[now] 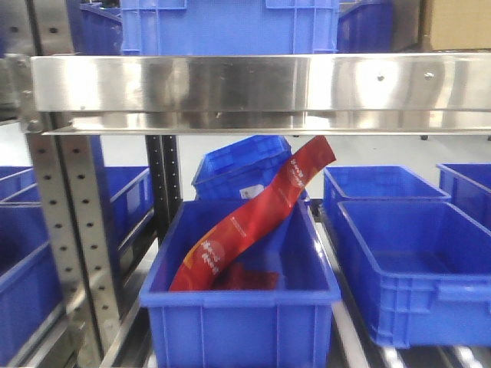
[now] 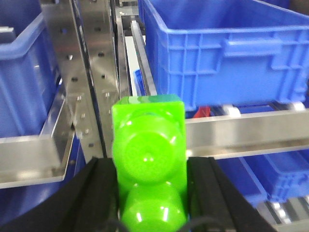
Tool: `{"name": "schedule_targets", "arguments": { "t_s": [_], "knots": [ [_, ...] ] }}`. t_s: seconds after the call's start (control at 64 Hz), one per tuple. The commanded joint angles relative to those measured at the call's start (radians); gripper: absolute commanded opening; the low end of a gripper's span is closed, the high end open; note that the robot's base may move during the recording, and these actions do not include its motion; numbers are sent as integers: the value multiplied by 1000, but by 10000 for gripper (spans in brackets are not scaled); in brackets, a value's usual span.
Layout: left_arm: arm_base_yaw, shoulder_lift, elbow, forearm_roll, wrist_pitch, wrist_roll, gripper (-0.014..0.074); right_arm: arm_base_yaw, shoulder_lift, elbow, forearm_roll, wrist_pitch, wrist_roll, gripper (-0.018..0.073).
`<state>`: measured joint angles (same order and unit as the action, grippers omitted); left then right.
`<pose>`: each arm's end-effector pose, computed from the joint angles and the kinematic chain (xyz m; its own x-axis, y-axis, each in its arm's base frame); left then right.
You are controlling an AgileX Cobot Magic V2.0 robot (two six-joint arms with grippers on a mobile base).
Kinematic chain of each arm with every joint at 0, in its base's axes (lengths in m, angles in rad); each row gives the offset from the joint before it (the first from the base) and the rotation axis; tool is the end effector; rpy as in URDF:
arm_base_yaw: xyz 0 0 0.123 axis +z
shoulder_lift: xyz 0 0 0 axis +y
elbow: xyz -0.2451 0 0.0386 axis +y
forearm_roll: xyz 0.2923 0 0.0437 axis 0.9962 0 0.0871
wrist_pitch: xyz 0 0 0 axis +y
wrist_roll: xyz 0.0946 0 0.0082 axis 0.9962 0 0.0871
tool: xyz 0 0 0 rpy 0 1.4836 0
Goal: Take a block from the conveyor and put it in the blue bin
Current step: 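Turn and approach the blue bin holding a red bag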
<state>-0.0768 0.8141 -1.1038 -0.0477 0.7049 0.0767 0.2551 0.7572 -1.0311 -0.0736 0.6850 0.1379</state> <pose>0.2164 -0.0196 0.4225 -0.3161 0.0648 -0.9465 0.1187 0.9925 0.0283 0.2023 0.0482 0.4104 -0.3227 -0.0008 -0.9465 -0.1839 0.9810 0.0619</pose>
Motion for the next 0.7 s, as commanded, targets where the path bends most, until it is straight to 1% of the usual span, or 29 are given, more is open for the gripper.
{"name": "schedule_targets", "arguments": {
  "t_s": [0.0,0.688],
  "knots": [
    [-5,0,-8,-4,-21,-7,-111,-5,-2,-8,-8,-21,-10,-153],
    [-5,-1,-8,-4,-23,-7,-111,-5,-2,-8,-8,-21,-10,-153]
  ]
}}
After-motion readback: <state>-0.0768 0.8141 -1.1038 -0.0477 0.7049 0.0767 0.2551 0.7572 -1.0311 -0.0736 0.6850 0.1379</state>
